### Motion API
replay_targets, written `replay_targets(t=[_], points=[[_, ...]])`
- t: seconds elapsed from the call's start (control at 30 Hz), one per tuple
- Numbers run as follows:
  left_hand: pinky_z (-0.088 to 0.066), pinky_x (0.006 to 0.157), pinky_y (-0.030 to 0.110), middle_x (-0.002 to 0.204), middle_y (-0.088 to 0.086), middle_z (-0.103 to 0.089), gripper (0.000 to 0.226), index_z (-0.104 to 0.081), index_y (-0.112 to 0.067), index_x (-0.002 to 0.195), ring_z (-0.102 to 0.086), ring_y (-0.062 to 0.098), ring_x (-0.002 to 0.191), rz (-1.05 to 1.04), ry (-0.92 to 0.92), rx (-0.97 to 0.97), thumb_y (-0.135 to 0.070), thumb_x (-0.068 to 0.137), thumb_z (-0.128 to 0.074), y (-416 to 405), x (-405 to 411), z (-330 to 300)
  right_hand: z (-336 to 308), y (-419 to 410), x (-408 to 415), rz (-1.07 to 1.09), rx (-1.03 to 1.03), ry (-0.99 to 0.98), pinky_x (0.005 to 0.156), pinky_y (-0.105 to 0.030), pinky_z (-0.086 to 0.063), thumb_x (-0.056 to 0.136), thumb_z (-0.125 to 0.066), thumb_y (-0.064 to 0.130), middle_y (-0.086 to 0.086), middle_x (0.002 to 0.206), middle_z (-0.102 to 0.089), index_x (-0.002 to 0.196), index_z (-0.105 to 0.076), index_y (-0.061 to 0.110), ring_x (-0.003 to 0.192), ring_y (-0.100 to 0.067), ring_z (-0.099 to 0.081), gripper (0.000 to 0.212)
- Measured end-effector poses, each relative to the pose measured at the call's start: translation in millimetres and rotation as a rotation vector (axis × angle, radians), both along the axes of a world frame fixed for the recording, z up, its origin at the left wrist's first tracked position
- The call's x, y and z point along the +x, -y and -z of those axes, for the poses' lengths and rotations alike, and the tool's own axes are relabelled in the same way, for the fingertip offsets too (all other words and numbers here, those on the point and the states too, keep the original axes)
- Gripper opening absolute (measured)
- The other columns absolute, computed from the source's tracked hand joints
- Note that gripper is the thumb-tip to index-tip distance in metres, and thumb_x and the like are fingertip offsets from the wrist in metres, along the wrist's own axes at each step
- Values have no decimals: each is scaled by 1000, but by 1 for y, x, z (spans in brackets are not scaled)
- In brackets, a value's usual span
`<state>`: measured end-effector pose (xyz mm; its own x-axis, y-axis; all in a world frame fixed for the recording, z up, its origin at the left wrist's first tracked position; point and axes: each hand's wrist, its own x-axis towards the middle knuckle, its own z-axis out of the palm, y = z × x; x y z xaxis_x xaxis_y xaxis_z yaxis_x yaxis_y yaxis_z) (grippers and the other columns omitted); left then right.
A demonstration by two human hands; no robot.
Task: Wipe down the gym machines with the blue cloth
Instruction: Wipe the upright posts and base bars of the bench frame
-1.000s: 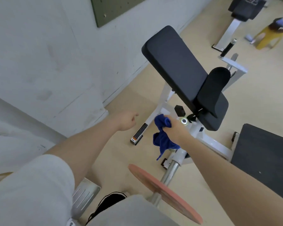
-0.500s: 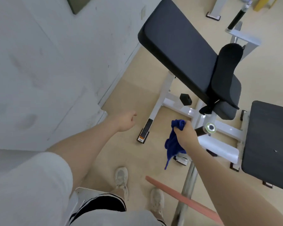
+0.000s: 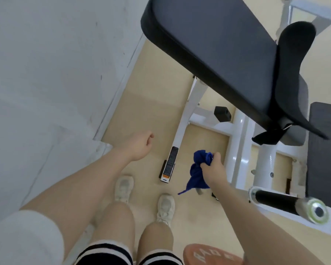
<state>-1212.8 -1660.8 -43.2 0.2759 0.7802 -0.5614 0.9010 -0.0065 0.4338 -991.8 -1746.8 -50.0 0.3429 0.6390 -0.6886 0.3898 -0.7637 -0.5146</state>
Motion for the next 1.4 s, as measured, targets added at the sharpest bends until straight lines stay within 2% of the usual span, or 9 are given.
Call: replay_targets(t=[0.23, 0.4, 0.7, 0.83, 0.97, 1.03, 1.13, 1.27, 1.4], points=[[-41, 84, 28, 117, 7, -61, 35, -49, -11, 126, -57, 25, 102, 184, 43, 6, -16, 92, -44, -89, 10, 115, 110, -74, -4, 77, 45, 87, 59, -24, -37, 93, -43, 8, 2, 77, -53, 97, -49, 18, 71, -17, -50, 13], [-43, 84, 30, 116, 7, -62, 36, -49, -13, 126, -57, 25, 102, 298, 63, 45, -16, 91, -44, -139, 31, 203, 207, -102, 6, 93, 87, 176, 74, -29, -38, 95, -47, 18, 2, 86, -49, 100, -36, 24, 83, -20, -48, 14], [-34, 94, 22, 136, 8, -48, 44, -40, -17, 139, -46, 22, 123, 560, 42, -120, -8, 96, -35, -154, 81, 362, 337, -120, 32, 203, 126, 236, 51, -15, -24, 96, -46, 21, 2, 85, -41, 68, -17, 32, 57, -9, -33, 42], [-23, 99, 15, 150, 7, -29, 52, -18, -15, 148, -31, 21, 136, 546, 74, -195, -5, 98, -30, -145, 90, 412, 379, -125, 28, 6, 228, 164, 47, -25, -14, 66, -32, -1, -3, 66, -26, 65, -25, 21, 50, -18, -21, 23], [-6, 116, 27, 158, 4, 1, 61, -5, -14, 149, -6, 20, 145, 648, 64, -111, 0, 95, -30, -139, 88, 457, 426, -127, 5, -110, 227, 187, 76, -41, -49, 93, -43, 11, -10, 94, -57, 109, -44, 13, 83, -27, -55, 16], [-4, 117, 30, 157, 6, 2, 62, -4, -11, 148, -3, 22, 145, 661, 83, -90, 2, 93, -30, -140, 90, 480, 457, -120, -11, -348, 258, 223, 93, -47, -43, 95, -46, 22, -8, 115, -55, 120, -46, 12, 106, -29, -52, 28], [-3, 118, 29, 158, 5, 2, 59, -5, -10, 149, -1, 19, 145, 631, 94, -72, -1, 96, -29, -145, 92, 503, 502, -92, -30, -638, 221, 418, 116, -48, -14, 94, -30, 51, -2, 158, -10, 149, -23, 23, 145, -24, -5, 62], [1, 114, 21, 158, 3, 3, 61, -8, -10, 148, 0, 17, 145, 608, 164, -104, 4, 93, -31, -151, 93, 507, 508, -89, -32, -582, 188, 463, 115, -42, 4, 76, 3, 64, 9, 159, 0, 147, -19, 37, 145, -15, 11, 79], [0, 106, 10, 157, 4, -4, 64, -9, -10, 148, -5, 15, 145, 416, 293, -133, 7, 92, -34, -168, 101, 508, 518, -153, -11, -438, 259, 533, 113, -40, 9, 96, -31, 50, 4, 157, -12, 141, -33, 26, 145, -16, 3, 51]])
